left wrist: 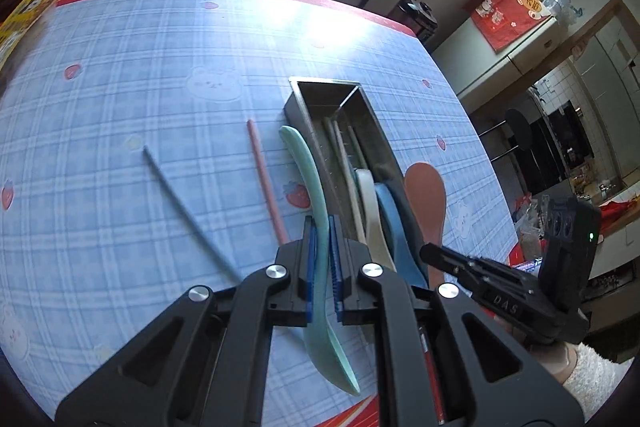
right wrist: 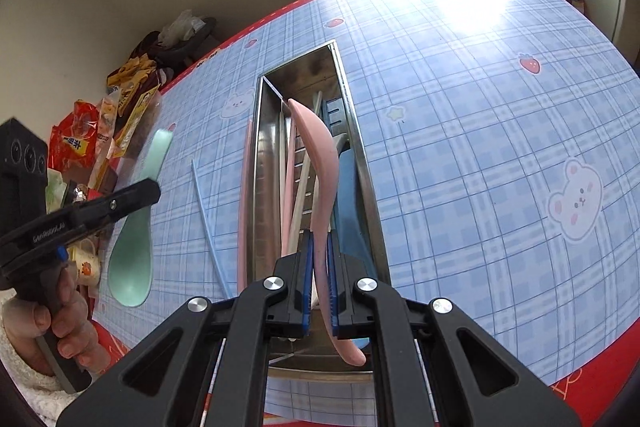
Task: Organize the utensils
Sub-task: 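Carry both spoons over the steel basket and lower them in, then open both tools to release the spoons and move back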
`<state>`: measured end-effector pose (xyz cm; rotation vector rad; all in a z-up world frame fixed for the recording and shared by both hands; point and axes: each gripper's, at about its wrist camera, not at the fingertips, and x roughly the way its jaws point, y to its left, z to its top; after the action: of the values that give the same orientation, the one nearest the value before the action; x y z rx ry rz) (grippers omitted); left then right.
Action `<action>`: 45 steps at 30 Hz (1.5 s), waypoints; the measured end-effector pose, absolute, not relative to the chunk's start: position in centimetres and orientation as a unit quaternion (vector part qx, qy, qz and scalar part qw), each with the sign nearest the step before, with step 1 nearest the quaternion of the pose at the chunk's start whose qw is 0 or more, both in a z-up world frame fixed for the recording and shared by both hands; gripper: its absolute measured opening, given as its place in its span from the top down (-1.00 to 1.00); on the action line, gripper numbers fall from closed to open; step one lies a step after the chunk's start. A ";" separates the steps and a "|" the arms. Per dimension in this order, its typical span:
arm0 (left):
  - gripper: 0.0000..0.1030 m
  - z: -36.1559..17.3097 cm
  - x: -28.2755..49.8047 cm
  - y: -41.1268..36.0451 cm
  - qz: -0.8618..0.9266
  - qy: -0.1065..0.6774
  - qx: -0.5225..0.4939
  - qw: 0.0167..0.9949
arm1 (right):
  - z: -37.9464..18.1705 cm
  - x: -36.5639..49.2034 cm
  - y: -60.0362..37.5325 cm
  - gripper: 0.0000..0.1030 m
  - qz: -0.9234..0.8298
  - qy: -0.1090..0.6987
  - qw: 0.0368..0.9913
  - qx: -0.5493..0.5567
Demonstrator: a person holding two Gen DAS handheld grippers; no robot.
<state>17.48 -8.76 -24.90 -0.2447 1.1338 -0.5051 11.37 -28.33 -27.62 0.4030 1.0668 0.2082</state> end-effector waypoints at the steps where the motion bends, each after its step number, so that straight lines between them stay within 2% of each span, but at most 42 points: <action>1: 0.78 -25.1 18.3 -9.6 -0.239 0.533 -0.115 0.803 | -27.8 11.4 -28.4 0.86 0.098 0.506 0.835 0.192; 12: 0.79 -27.6 24.8 -16.2 -0.213 0.583 -0.094 0.779 | -29.1 11.9 -28.4 0.86 0.098 0.520 0.823 0.204; 25: 0.78 -29.5 28.3 -18.7 -0.184 0.596 -0.055 0.780 | -29.2 11.8 -29.9 0.84 0.099 0.516 0.822 0.221; 26: 0.69 -29.4 28.4 -18.8 -0.182 0.594 -0.054 0.781 | -29.1 11.8 -29.9 0.82 0.099 0.515 0.822 0.221; 29: 0.23 -28.5 28.4 -18.4 -0.194 0.581 -0.059 0.788 | -28.5 11.7 -30.0 0.81 0.100 0.514 0.823 0.221; 30: 0.18 -28.0 28.1 -18.1 -0.198 0.575 -0.060 0.792 | -28.2 11.7 -30.1 0.75 0.099 0.511 0.825 0.220; 31: 0.17 -27.4 27.9 -17.7 -0.203 0.568 -0.058 0.795 | -27.8 11.6 -30.2 0.67 0.099 0.507 0.828 0.220; 33: -0.10 -26.2 27.2 -17.0 -0.212 0.555 -0.056 0.803 | -26.9 11.5 -30.2 0.28 0.095 0.498 0.835 0.213; 35: -0.26 -25.0 26.3 -16.0 -0.222 0.539 -0.051 0.811 | -26.1 11.5 -30.2 0.17 0.094 0.493 0.841 0.203; 36: -0.44 -24.5 25.8 -15.5 -0.223 0.533 -0.045 0.815 | -25.7 11.5 -30.0 0.04 0.091 0.493 0.843 0.193; 38: -0.63 -23.7 24.6 -14.2 -0.226 0.520 -0.036 0.823 | -25.0 11.4 -29.7 -0.11 0.084 0.490 0.850 0.173; 42: -0.82 -23.0 21.9 -10.9 -0.218 0.503 -0.020 0.836 | -24.1 10.9 -29.2 -0.47 0.076 0.485 0.858 0.152; 45: -0.82 -23.2 19.8 -7.9 -0.208 0.495 -0.022 0.843 | -24.1 10.5 -28.4 -0.55 0.076 0.490 0.857 0.142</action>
<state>19.75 -7.92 -23.19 -0.0469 1.0449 -0.4396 10.54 -28.40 -24.07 0.2992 1.0287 0.1603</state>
